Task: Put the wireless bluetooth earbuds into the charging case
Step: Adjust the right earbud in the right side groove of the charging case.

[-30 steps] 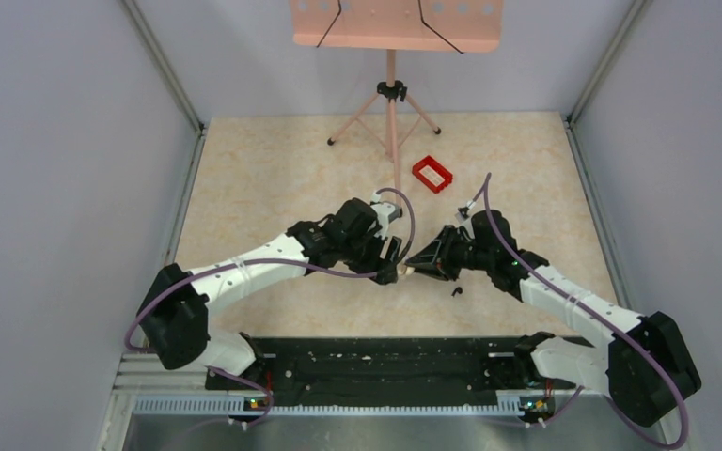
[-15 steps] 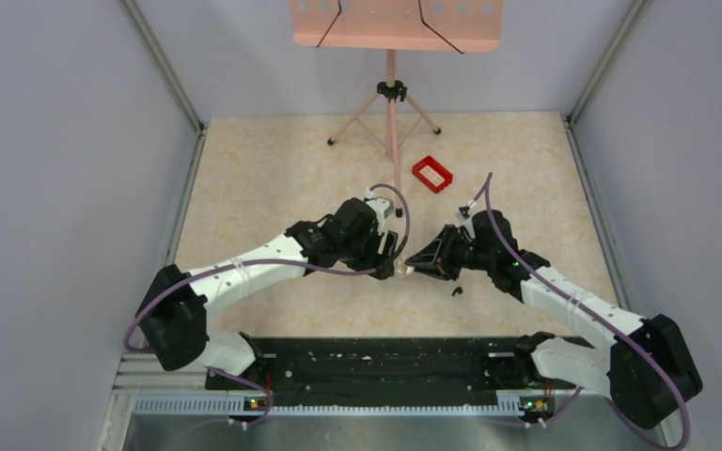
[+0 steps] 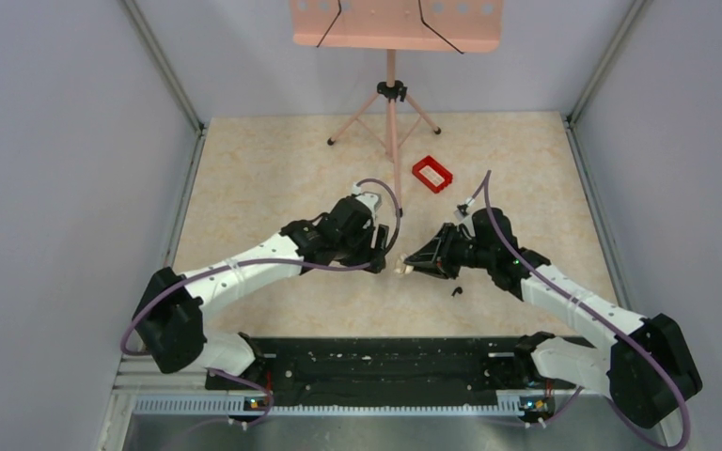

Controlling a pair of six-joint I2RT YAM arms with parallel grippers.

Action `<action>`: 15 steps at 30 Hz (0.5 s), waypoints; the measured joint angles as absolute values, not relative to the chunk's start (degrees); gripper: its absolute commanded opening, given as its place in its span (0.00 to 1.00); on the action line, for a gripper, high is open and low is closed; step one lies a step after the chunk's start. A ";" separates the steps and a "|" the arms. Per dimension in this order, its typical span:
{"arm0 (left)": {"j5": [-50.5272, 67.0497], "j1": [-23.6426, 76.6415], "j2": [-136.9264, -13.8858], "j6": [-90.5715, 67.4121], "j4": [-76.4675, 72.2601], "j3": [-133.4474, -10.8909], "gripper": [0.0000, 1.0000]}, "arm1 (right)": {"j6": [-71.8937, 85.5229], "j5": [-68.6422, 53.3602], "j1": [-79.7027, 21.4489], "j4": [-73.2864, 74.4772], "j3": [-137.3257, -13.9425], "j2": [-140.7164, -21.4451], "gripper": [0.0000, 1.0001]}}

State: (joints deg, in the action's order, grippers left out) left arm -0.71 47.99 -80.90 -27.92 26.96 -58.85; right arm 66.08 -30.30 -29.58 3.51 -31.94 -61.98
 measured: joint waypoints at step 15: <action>10.50 47.57 -77.12 -28.80 31.53 -59.02 0.70 | 66.08 -30.55 -29.58 2.94 -31.94 -63.18 0.00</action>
State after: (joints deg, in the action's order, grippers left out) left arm 10.50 47.57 -77.12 -28.80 31.53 -59.02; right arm 66.08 -30.55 -29.58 2.94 -31.94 -63.18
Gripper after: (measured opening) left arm 0.713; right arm 0.257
